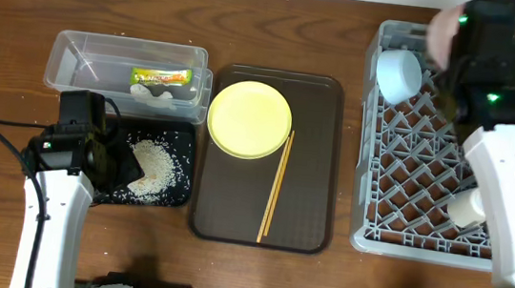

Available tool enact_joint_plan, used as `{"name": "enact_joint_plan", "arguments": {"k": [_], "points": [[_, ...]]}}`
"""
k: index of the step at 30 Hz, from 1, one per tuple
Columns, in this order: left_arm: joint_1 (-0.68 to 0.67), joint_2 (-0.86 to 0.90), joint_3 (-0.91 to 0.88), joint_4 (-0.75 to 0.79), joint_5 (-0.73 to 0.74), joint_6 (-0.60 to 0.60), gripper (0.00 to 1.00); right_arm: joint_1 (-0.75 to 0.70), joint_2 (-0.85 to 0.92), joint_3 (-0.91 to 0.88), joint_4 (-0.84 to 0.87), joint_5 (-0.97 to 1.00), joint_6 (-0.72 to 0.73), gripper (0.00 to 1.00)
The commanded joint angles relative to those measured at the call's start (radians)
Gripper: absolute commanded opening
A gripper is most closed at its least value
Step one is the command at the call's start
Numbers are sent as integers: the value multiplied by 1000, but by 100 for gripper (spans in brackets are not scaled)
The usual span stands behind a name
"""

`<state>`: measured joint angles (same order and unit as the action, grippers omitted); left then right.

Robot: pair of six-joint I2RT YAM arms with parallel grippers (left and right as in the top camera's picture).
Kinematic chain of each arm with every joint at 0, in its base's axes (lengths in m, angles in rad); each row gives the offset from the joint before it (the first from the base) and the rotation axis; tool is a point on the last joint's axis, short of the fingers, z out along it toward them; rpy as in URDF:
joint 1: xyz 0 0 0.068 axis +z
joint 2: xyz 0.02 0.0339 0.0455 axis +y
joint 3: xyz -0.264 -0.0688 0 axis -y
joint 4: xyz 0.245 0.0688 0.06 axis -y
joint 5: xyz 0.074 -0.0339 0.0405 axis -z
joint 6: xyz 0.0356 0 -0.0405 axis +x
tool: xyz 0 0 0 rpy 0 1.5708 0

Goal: Sort waste into correct bins and load items into the dishwasher rack
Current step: 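Carry the white bowl right and set it in the rack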

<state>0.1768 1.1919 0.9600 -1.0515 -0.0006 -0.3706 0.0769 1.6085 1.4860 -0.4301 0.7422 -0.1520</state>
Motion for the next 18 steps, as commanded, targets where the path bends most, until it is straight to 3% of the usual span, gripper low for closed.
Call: {"name": "enact_joint_plan", "arguments": {"k": [1, 6, 18], "points": [[6, -3, 6, -5, -11, -9, 66, -43, 79, 5, 57, 169, -176, 1], [6, -3, 6, -5, -11, -9, 66, -87, 203, 5, 203, 318, -202, 1], [6, -3, 6, -6, -10, -9, 66, -81, 404, 5, 222, 320, -193, 1]]}}
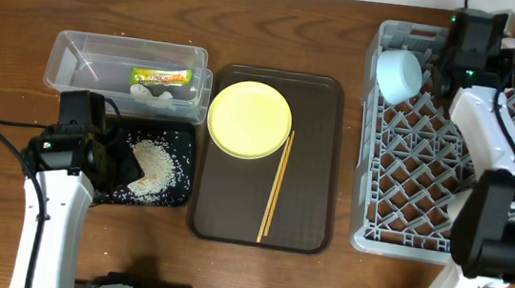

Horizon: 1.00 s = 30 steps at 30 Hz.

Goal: Sort waste into correct bins and load items into the dishwasher rack
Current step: 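Carry the white bowl right and set it in the rack, then move the right gripper back to the yellow plate edge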

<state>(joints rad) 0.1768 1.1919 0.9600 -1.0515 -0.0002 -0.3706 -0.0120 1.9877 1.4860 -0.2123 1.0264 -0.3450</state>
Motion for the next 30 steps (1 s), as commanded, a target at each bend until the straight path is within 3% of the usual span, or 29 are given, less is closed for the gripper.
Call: {"name": "enact_joint_plan", "arguments": {"k": [1, 10, 14, 17, 22, 25, 30], "points": [[6, -3, 6, -6, -11, -9, 66, 15, 32, 5, 3, 35, 16, 1], [6, -3, 6, -6, -8, -9, 66, 96, 39, 5, -9, 35, 76, 1], [6, -3, 6, -6, -8, -9, 66, 126, 39, 5, -20, 31, 80, 12], [6, -3, 6, -6, -8, -9, 66, 146, 39, 5, -55, 31, 109, 8], [6, -3, 6, -6, -8, -9, 66, 163, 39, 5, -156, 9, 211, 11], [6, -3, 6, -6, -8, -9, 66, 156, 39, 5, -201, 9, 270, 1], [6, -3, 6, -7, -8, -9, 66, 142, 24, 5, -190, 24, 267, 1]]}}
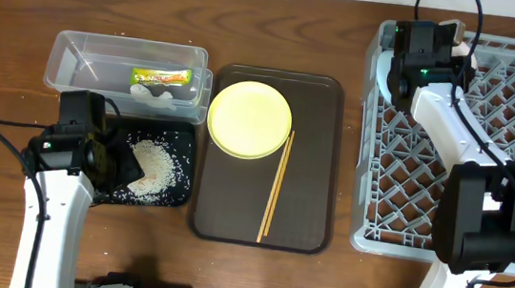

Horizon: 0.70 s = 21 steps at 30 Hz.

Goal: Sort waste into correct bins and load items into the dishwasher rack
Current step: 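Move the right gripper back to the yellow plate edge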

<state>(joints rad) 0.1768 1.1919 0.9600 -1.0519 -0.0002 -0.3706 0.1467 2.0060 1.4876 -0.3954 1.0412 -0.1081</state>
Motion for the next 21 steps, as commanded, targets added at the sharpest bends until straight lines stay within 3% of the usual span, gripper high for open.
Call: {"name": "enact_joint_plan", "arguments": {"k": [1, 21], "points": [[6, -3, 6, -6, -8, -9, 66, -24, 1, 4, -4, 9, 28, 1], [6, -3, 6, -6, -8, -9, 66, -123, -90, 4, 146, 77, 13, 1]]}}
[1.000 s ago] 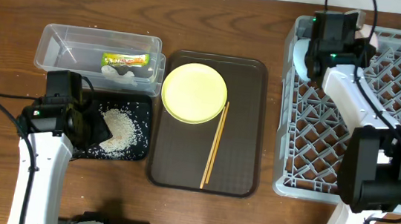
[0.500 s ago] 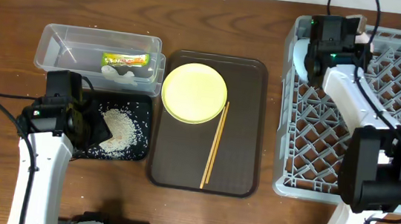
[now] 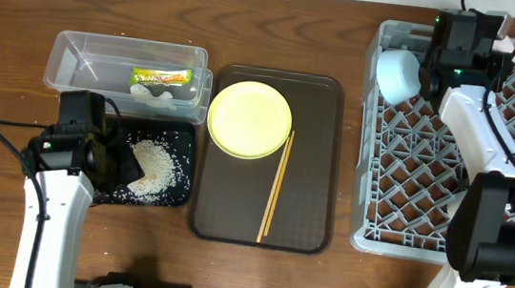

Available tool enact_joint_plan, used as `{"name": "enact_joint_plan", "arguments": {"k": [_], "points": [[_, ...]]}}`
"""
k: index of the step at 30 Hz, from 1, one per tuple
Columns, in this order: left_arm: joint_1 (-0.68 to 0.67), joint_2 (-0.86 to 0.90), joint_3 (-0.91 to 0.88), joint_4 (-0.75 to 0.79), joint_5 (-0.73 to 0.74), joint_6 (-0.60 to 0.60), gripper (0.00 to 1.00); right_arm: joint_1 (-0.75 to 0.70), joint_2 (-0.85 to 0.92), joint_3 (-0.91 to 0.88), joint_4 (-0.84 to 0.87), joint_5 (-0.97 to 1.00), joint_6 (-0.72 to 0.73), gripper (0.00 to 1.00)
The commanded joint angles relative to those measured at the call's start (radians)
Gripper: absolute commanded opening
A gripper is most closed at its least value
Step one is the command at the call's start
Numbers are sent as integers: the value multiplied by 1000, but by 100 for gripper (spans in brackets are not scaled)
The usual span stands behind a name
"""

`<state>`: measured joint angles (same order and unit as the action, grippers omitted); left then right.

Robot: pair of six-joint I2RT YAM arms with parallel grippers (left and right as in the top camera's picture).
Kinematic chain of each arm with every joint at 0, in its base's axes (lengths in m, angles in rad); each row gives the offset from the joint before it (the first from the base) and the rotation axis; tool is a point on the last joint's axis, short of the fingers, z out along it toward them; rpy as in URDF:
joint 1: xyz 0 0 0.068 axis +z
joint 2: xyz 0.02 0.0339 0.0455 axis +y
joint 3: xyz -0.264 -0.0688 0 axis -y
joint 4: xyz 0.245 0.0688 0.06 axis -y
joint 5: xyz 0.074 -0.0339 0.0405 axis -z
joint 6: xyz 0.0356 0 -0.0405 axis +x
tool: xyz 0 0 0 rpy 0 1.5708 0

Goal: Sort waste into correct bins and load items into the dishwasher rack
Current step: 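Move the right gripper back to the yellow plate edge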

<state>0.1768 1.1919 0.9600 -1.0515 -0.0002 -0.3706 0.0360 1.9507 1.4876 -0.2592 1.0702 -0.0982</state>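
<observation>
A light blue cup [image 3: 396,74] lies on its side in the far left corner of the grey dishwasher rack [image 3: 420,240]. My right gripper [image 3: 429,74] sits just right of the cup, its fingers hidden under the wrist. A yellow plate [image 3: 250,118] and a pair of chopsticks [image 3: 275,186] rest on the brown tray [image 3: 307,216]. My left gripper [image 3: 119,161] hangs over the black tray [image 3: 175,198] of spilled rice [image 3: 151,166]; its dark fingers blend into the tray.
A clear plastic bin [image 3: 70,57] at the back left holds a green-and-orange wrapper [image 3: 161,77] and a crumpled white tissue [image 3: 153,97]. The rack fills the right side of the table. A black bar runs along the table's front edge.
My right wrist has moved right, from over the rack's far left corner to just beside it, and the blue cup shows again. The left arm has not moved.
My right arm stretched over the rack from the front with the cup lying in the far left corner. Then its wrist was at the rack's far edge, then over the cup, hiding it, and now it is beside the cup. The left arm stayed over the rice.
</observation>
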Motion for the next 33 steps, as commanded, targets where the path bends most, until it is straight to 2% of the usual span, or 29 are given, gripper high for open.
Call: {"name": "enact_joint_plan", "arguments": {"k": [1, 23, 29, 33], "points": [[6, -3, 6, -6, -8, -9, 66, -13, -34, 4, 11, 48, 5, 1], [6, -3, 6, -6, -8, -9, 66, 8, 65, 3, 19, 13, 42, 1], [6, -3, 6, -6, -8, -9, 66, 23, 81, 2, -32, 11, 78, 1], [6, -3, 6, -6, -8, -9, 66, 27, 80, 2, -126, -101, 101, 1]]}}
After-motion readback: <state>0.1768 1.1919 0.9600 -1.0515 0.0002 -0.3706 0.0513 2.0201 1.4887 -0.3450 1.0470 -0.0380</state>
